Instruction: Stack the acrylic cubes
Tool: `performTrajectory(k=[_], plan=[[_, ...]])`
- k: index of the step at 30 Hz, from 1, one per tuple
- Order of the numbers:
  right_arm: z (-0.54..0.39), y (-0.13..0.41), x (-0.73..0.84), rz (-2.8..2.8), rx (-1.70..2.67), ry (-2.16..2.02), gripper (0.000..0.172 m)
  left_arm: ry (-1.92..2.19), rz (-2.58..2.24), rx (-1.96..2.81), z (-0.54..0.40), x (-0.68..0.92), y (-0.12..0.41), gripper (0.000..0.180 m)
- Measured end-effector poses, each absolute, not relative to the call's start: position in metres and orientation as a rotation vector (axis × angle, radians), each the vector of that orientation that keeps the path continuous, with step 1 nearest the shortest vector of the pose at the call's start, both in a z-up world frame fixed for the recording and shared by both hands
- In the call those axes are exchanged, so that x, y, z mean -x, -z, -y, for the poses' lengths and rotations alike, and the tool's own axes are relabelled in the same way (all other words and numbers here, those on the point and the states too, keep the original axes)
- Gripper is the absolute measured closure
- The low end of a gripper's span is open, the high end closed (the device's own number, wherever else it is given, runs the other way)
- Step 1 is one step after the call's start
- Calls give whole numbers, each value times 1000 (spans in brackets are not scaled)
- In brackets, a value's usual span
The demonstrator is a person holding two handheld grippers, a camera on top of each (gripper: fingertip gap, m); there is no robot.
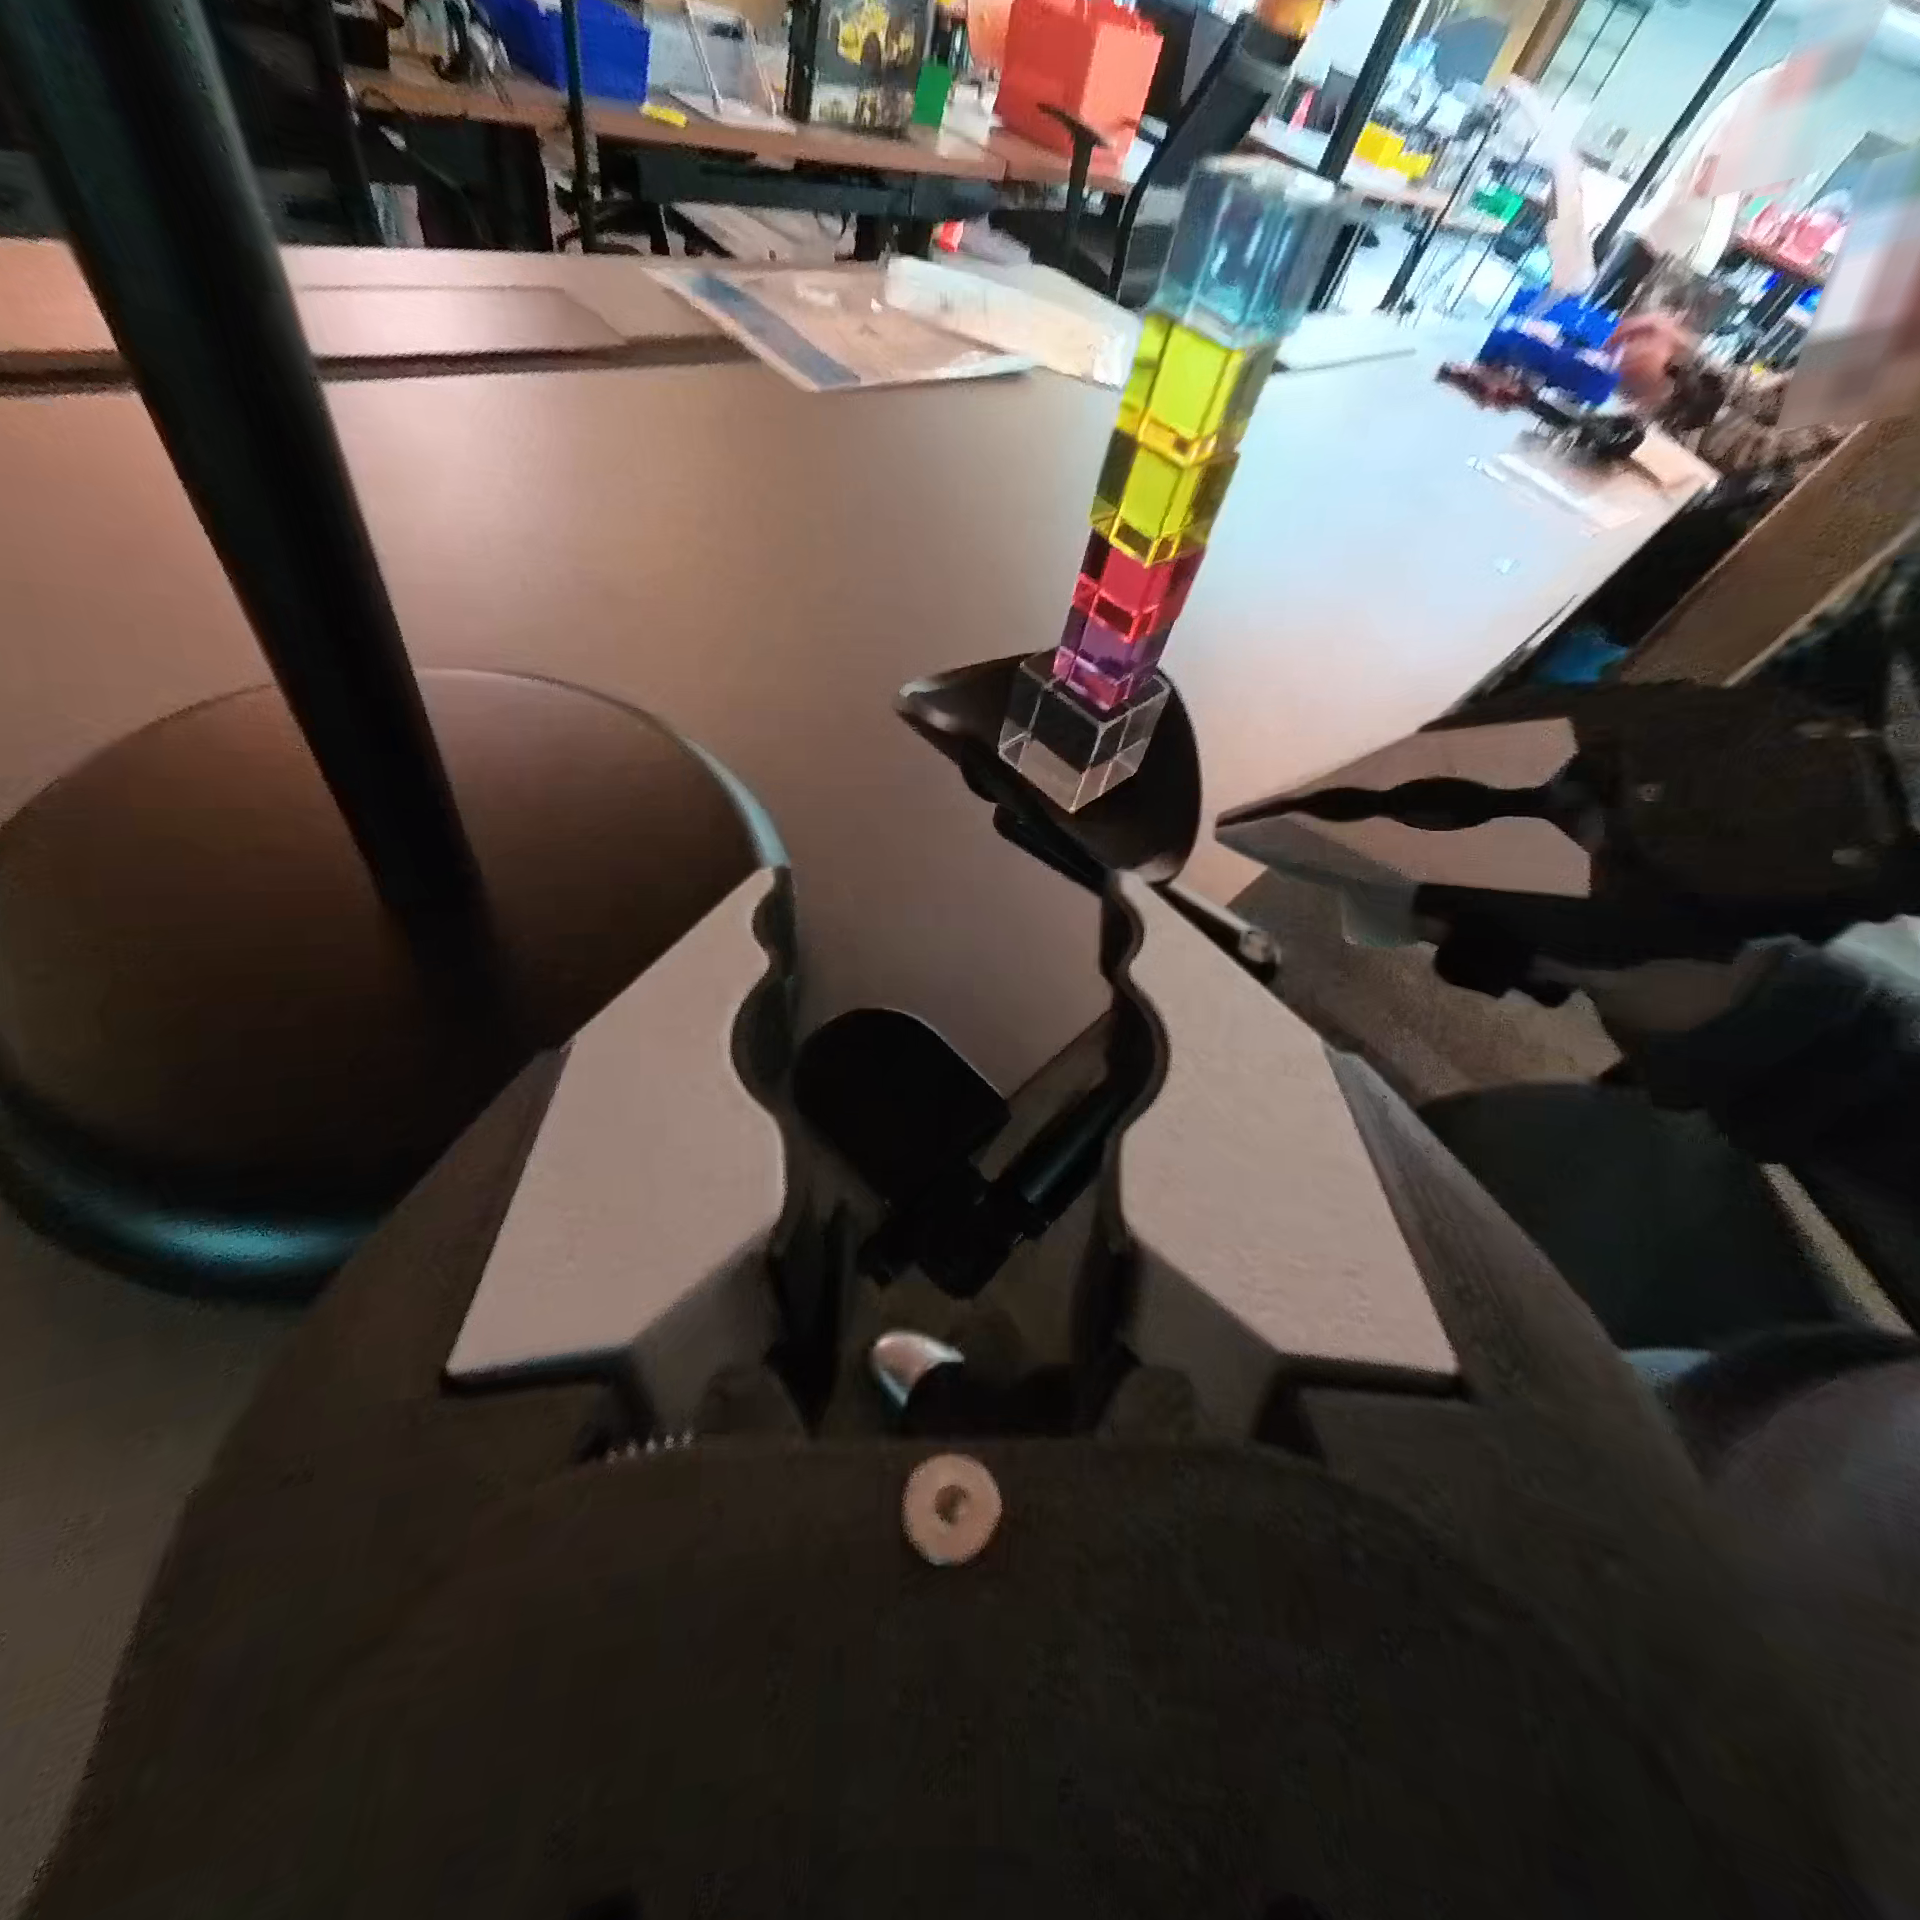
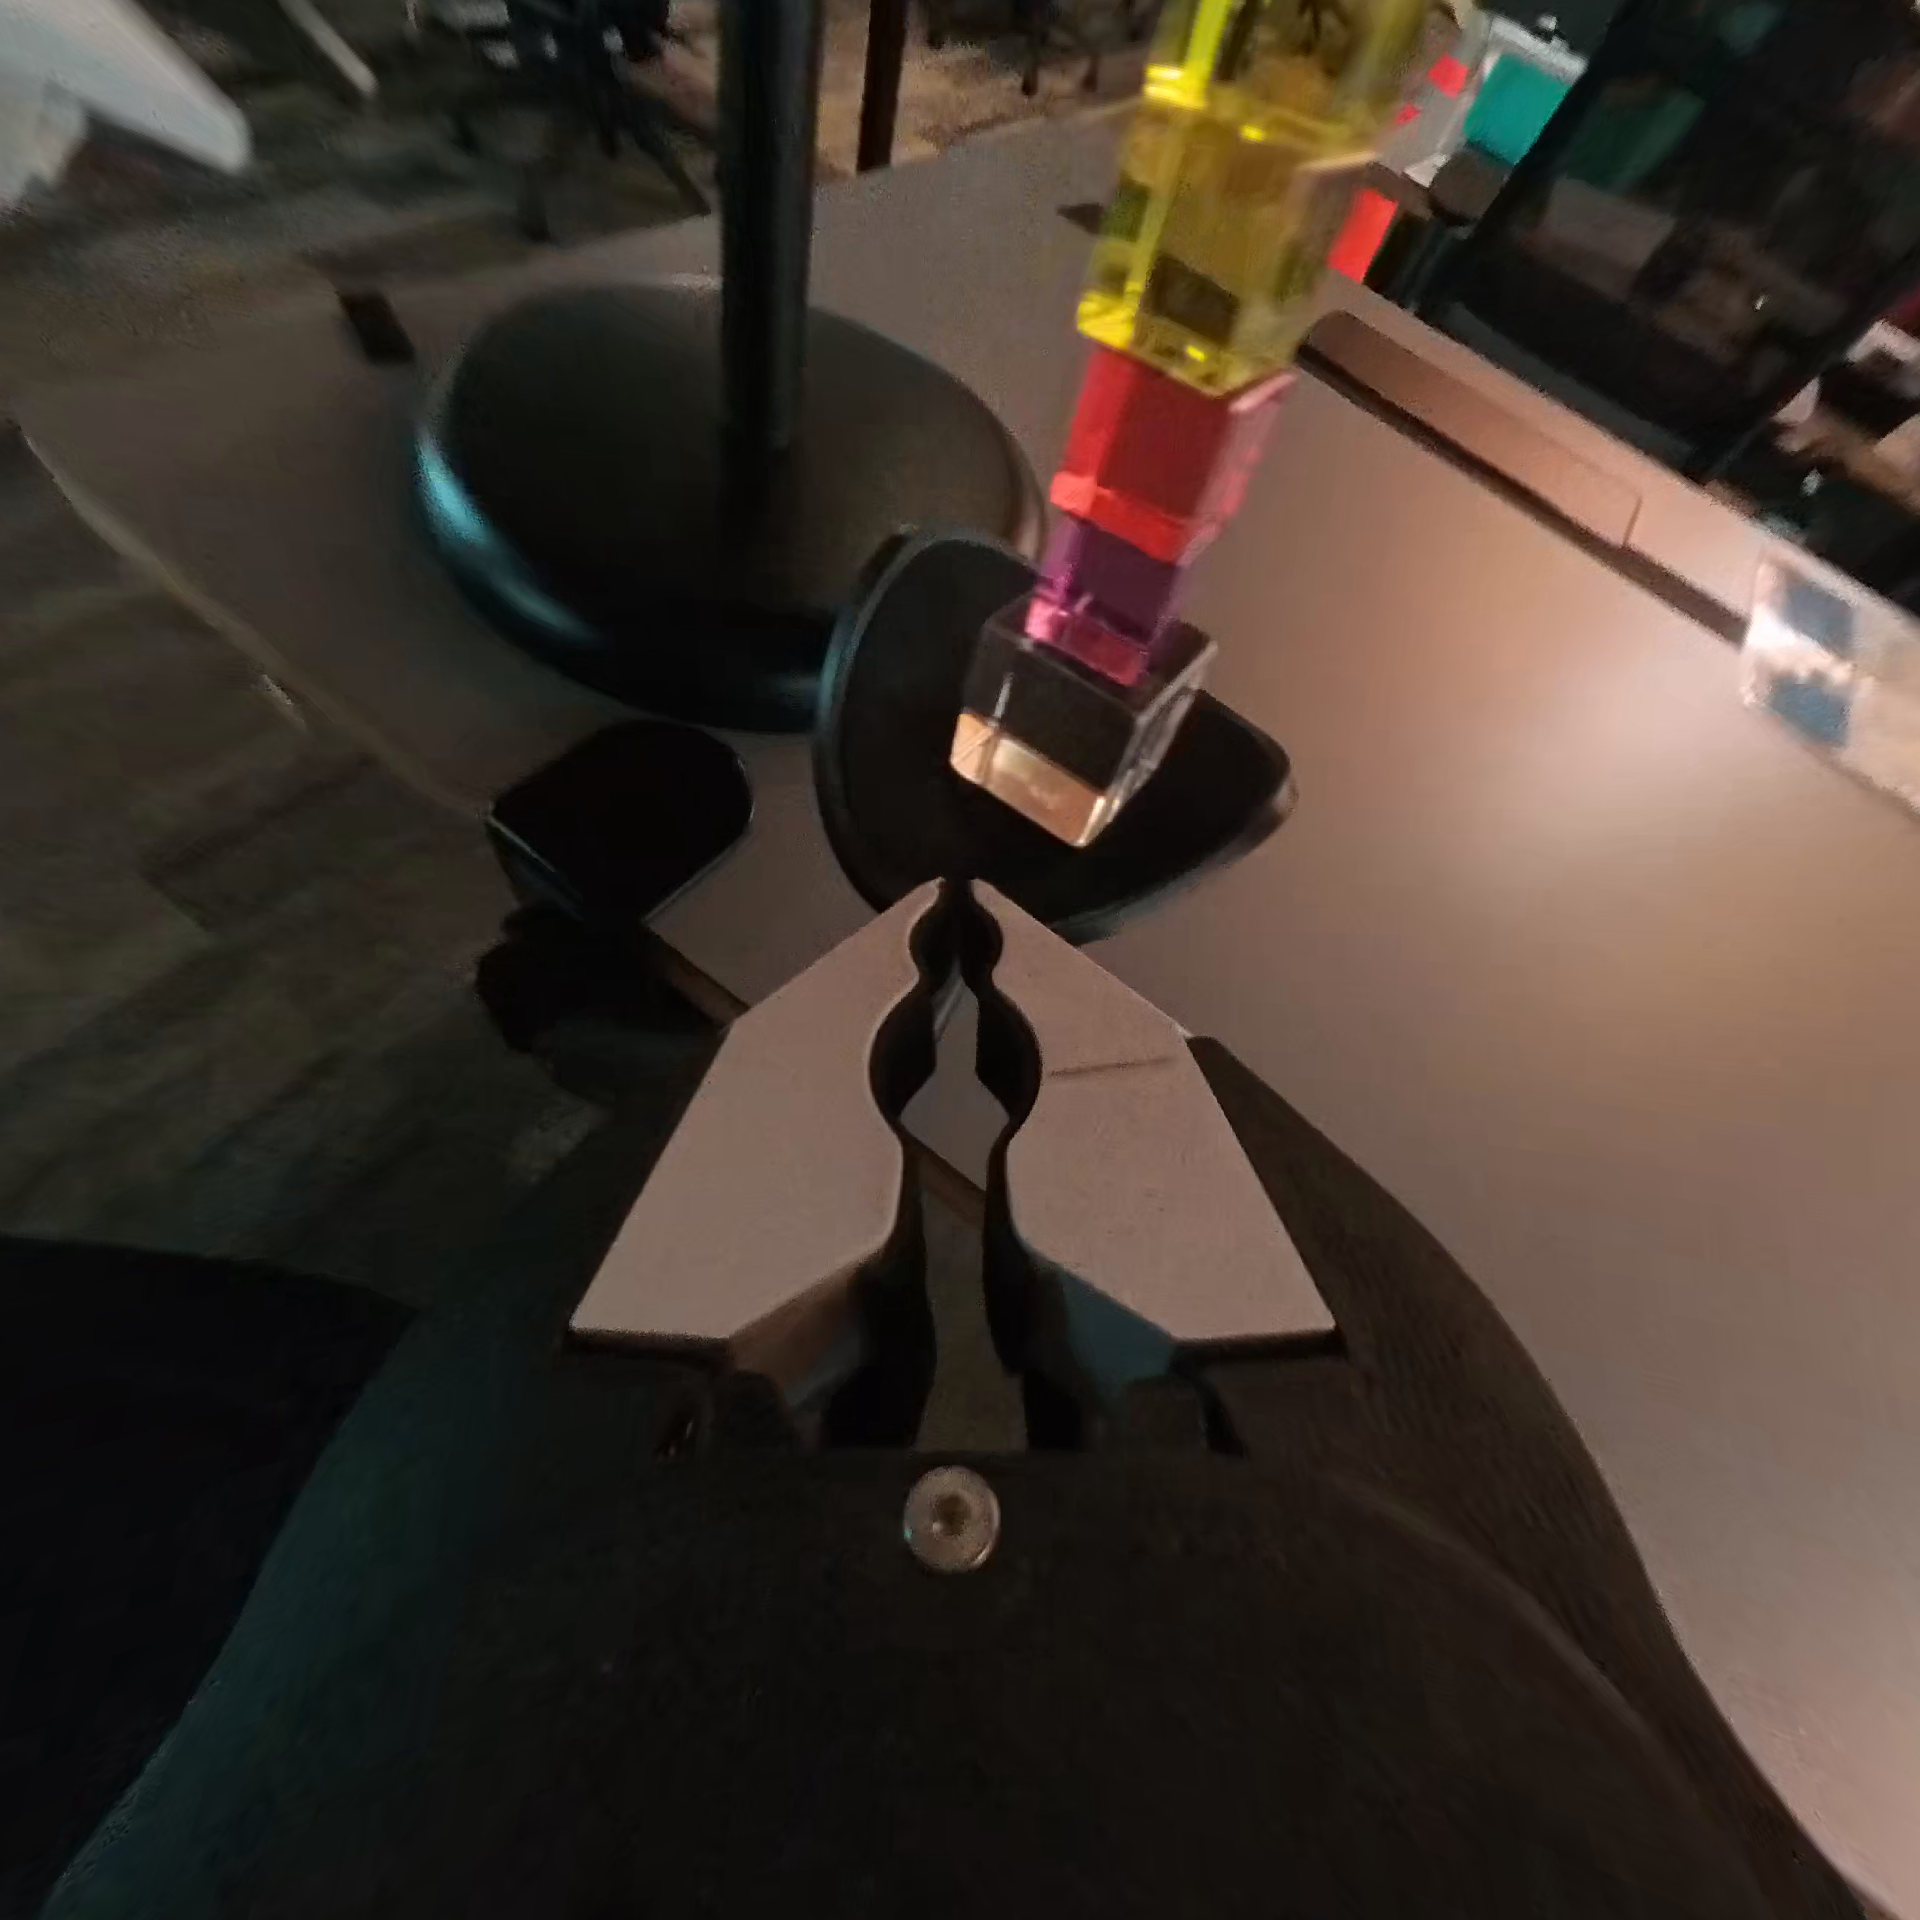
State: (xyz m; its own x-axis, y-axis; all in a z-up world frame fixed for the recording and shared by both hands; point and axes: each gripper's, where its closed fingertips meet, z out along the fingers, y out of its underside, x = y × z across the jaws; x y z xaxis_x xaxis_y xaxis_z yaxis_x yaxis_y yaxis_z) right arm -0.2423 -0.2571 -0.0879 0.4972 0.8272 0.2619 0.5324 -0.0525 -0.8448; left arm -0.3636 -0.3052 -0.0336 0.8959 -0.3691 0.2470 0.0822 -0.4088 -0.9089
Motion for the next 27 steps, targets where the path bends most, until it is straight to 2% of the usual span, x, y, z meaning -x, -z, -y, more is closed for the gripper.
performTrajectory(k=[15, 27], plan=[[244, 100, 254, 1286, 1597, -26, 172, 514, -215, 2017, 306, 362, 42, 123], [215, 103, 274, 1293, 1651, -10, 172, 514, -177, 2016, 311, 365, 43, 123]])
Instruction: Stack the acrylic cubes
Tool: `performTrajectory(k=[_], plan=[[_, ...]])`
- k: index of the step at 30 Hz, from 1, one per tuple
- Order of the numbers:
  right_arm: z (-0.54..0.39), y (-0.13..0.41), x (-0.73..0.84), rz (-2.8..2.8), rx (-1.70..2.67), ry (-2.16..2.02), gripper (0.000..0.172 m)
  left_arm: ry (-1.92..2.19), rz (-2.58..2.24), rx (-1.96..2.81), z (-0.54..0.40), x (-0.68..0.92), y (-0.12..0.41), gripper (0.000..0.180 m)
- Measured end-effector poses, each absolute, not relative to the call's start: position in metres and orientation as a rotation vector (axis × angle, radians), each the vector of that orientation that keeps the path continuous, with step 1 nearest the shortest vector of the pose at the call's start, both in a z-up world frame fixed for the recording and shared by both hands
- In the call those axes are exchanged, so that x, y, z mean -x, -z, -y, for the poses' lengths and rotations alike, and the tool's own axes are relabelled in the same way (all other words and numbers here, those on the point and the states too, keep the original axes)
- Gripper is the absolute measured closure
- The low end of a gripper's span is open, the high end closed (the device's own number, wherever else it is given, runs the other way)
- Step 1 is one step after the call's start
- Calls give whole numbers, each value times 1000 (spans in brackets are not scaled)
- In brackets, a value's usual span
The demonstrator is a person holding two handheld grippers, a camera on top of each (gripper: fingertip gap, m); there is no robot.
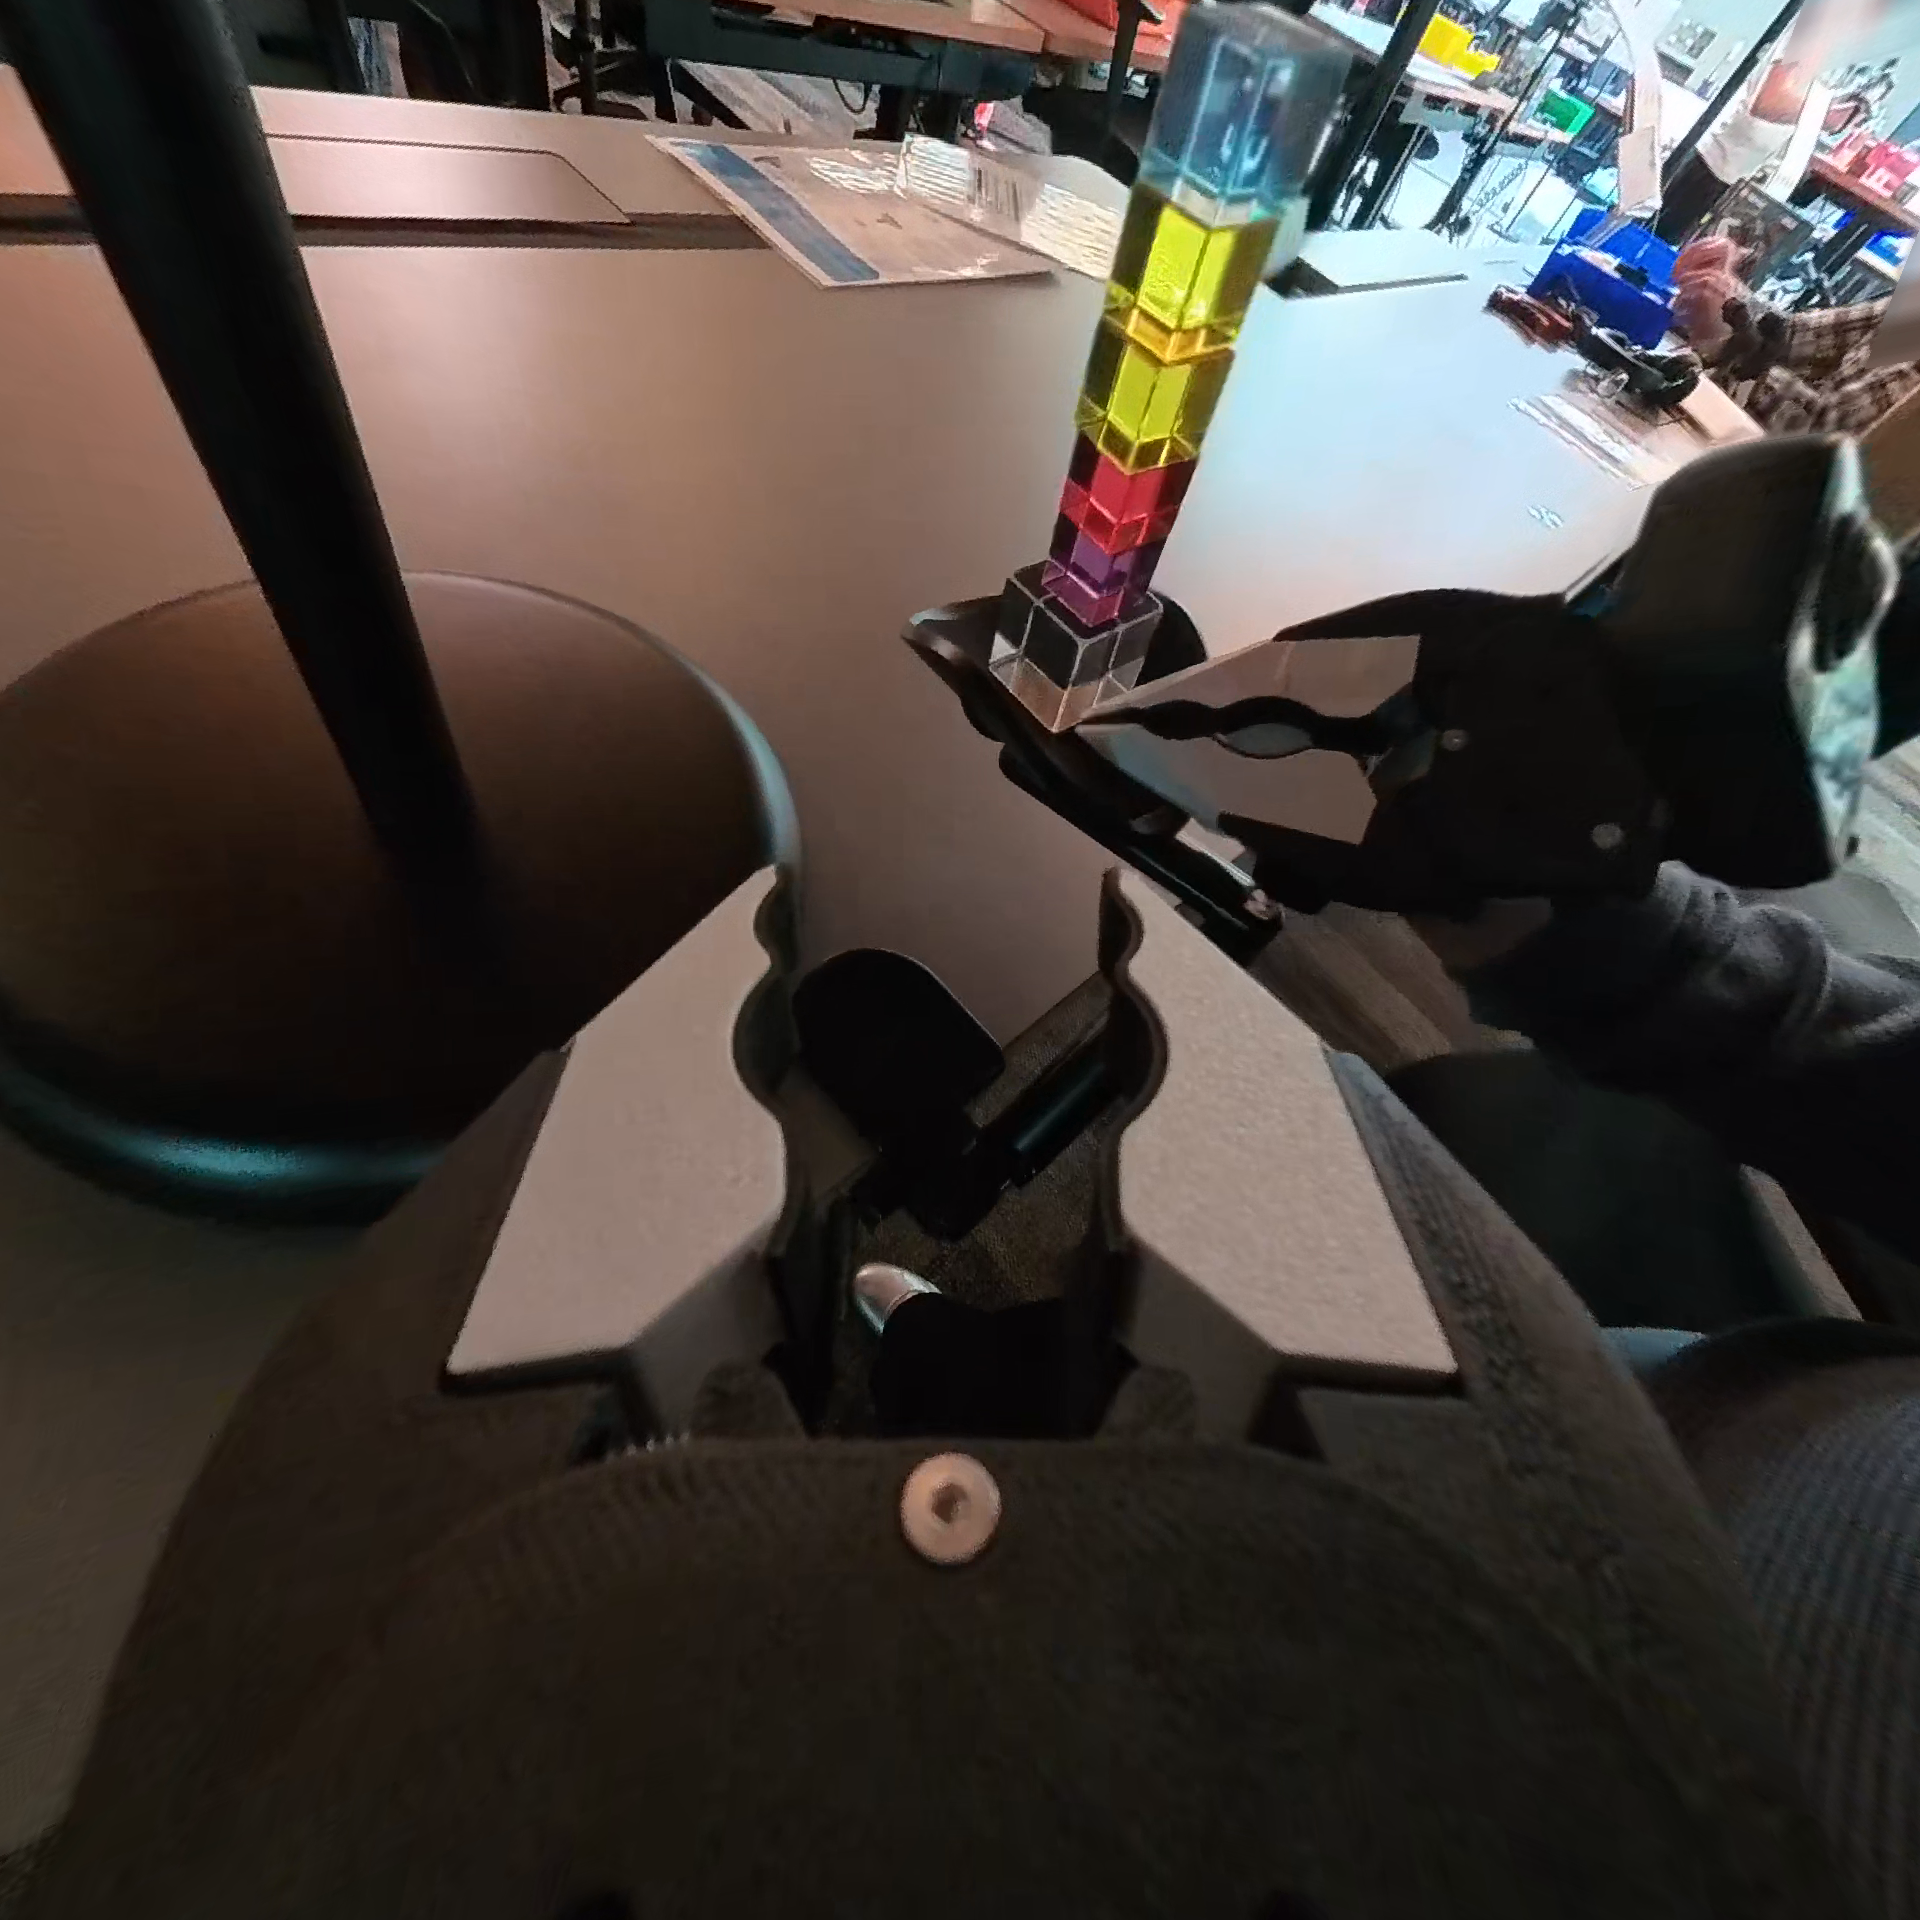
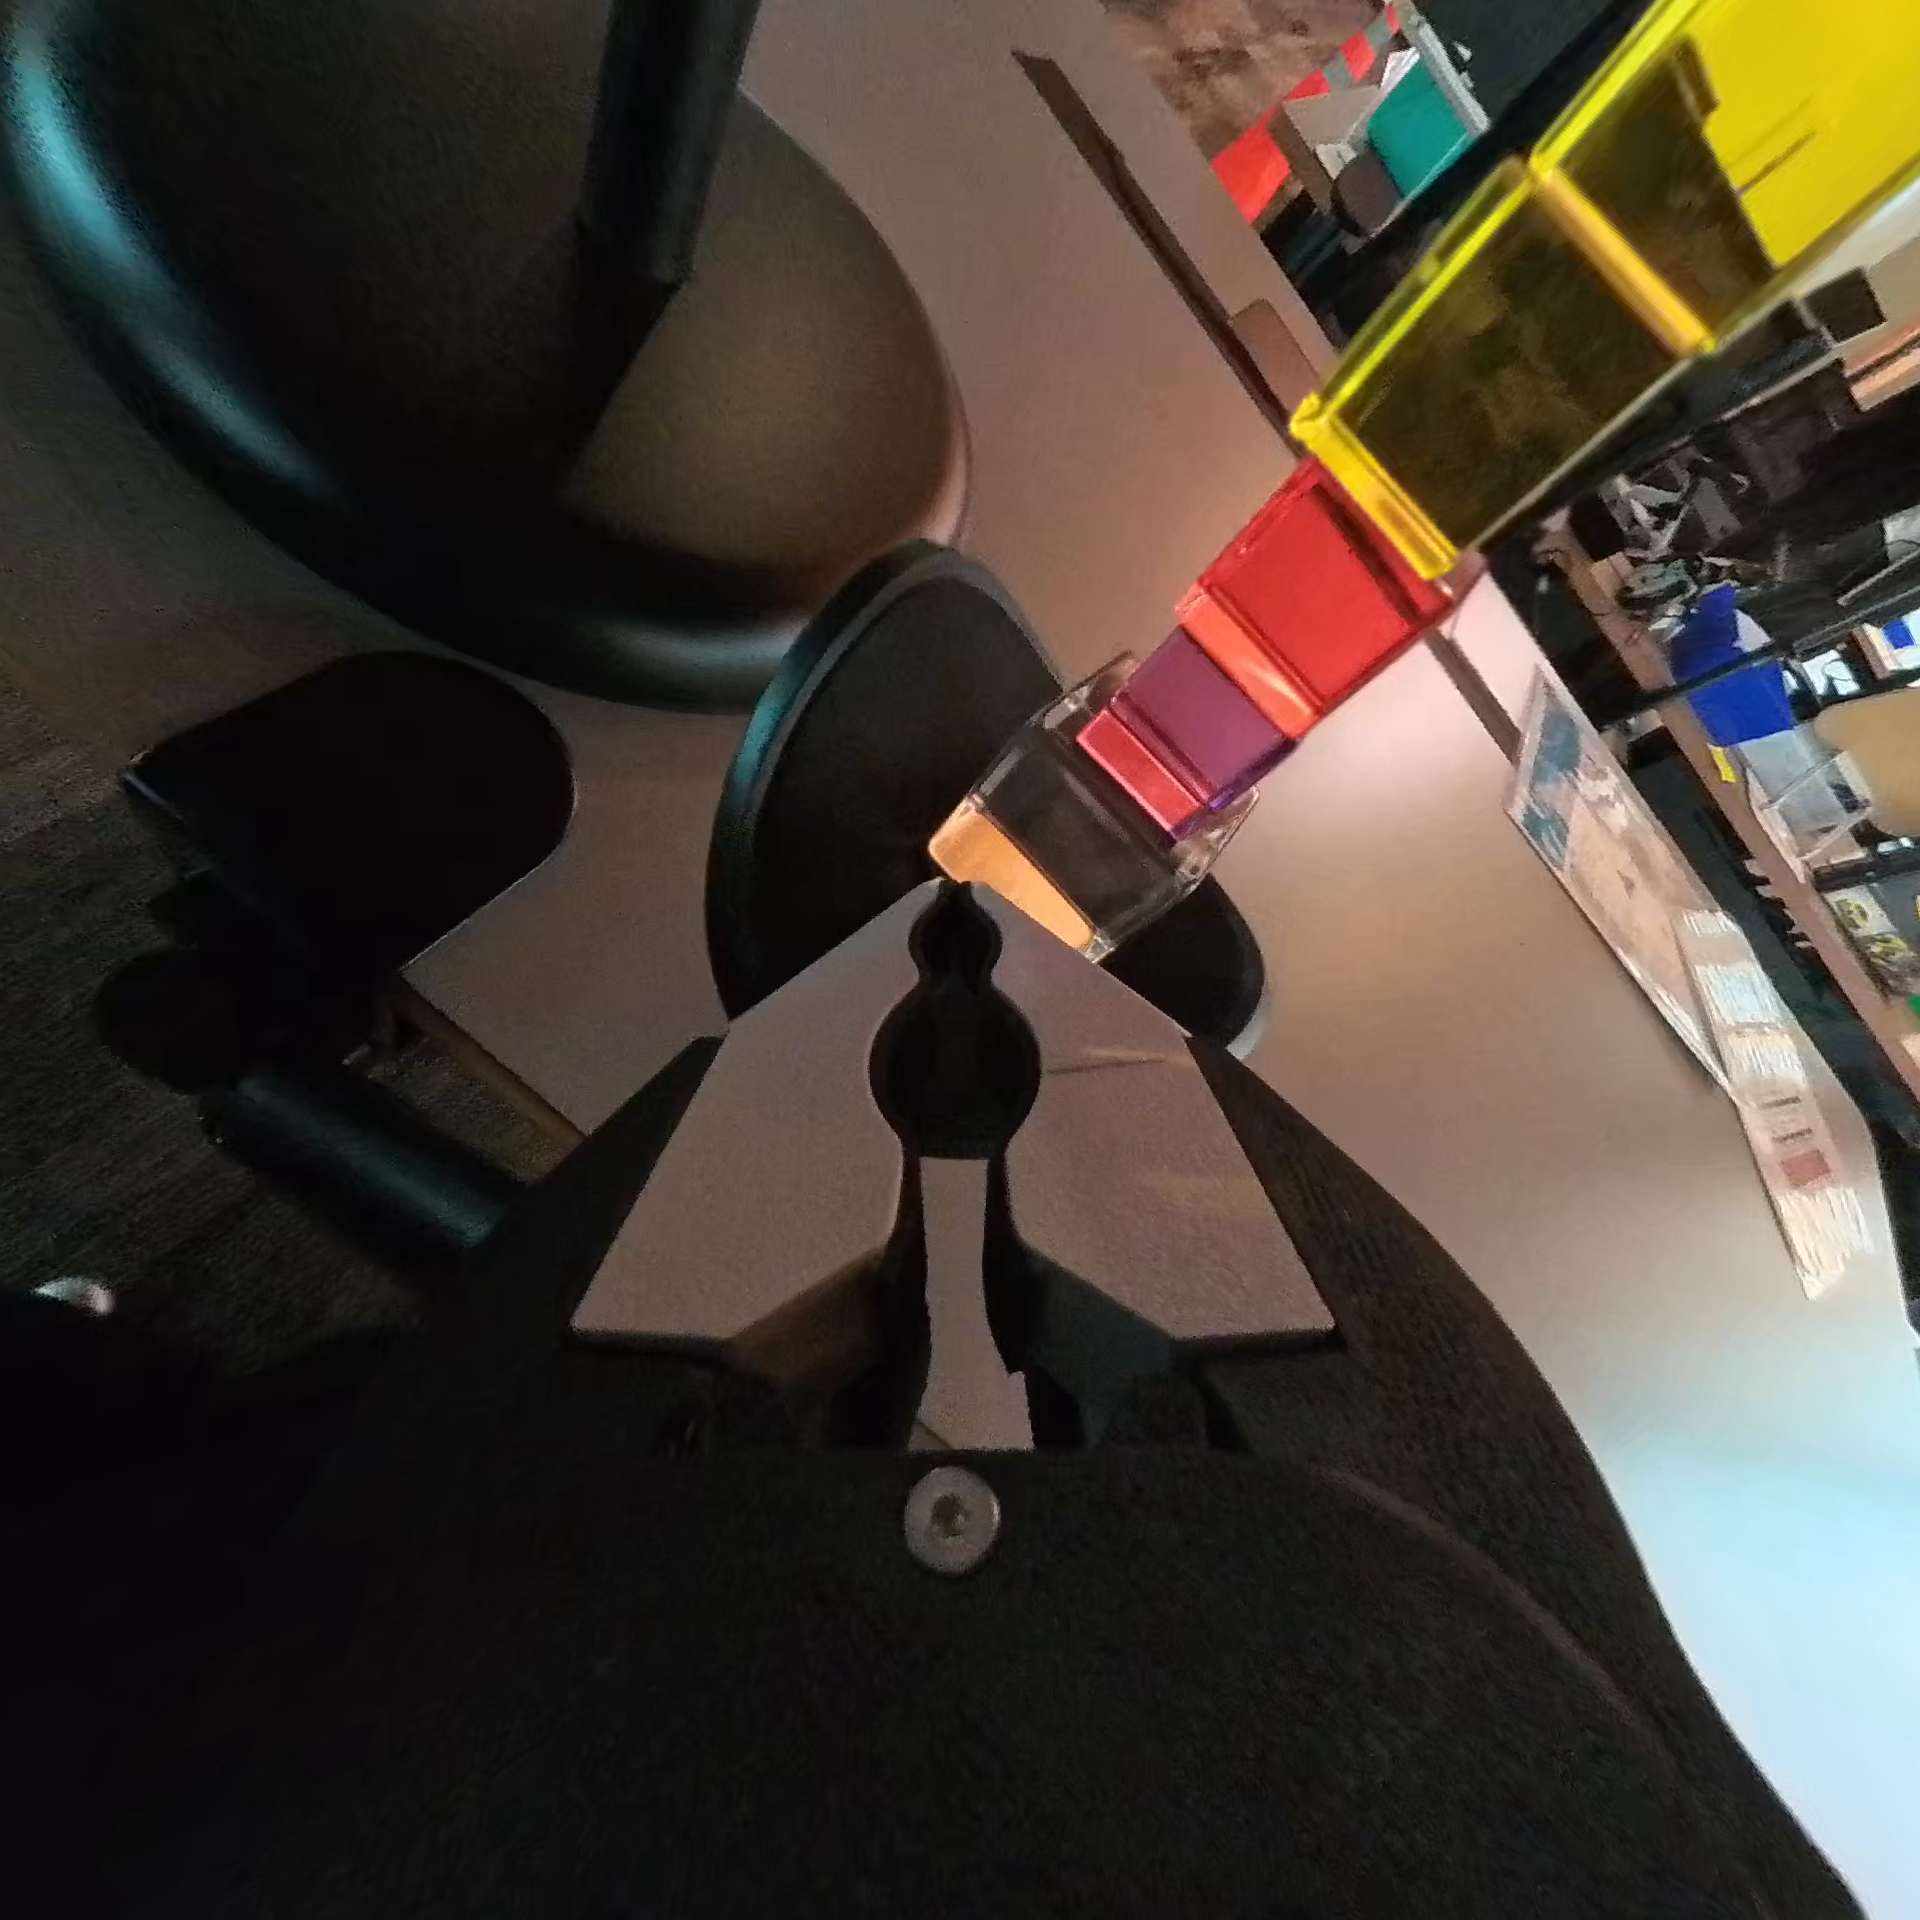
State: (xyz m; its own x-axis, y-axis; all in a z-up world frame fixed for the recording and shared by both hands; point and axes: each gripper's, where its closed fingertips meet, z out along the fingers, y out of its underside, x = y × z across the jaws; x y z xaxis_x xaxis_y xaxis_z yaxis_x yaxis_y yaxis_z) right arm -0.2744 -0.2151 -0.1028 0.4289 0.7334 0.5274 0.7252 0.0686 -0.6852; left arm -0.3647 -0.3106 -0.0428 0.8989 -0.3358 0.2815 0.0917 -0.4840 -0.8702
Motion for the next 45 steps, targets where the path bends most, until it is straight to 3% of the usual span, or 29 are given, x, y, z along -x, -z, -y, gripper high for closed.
performTrajectory(k=[13, 21, 28, 35, 41, 45], plan=[[212, 101, 279, 1270, 1788, -94, 172, 501, -174, 2029, 305, 363, 50, 122], [213, 101, 276, 1228, 1817, -151, 172, 443, -196, 2013, 275, 368, 111, 119], [225, 79, 257, 1168, 1751, -406, 171, 466, -195, 1942, 293, 368, 100, 119], [198, 54, 236, 1142, 1671, -553, 147, 506, -98, 1919, 320, 383, 94, 118], [209, 58, 264, 1395, 1661, -902, 104, 504, -84, 1926, 327, 383, 92, 117], [195, 74, 275, 1584, 1625, -831, 95, 503, -89, 1928, 326, 380, 89, 116]])
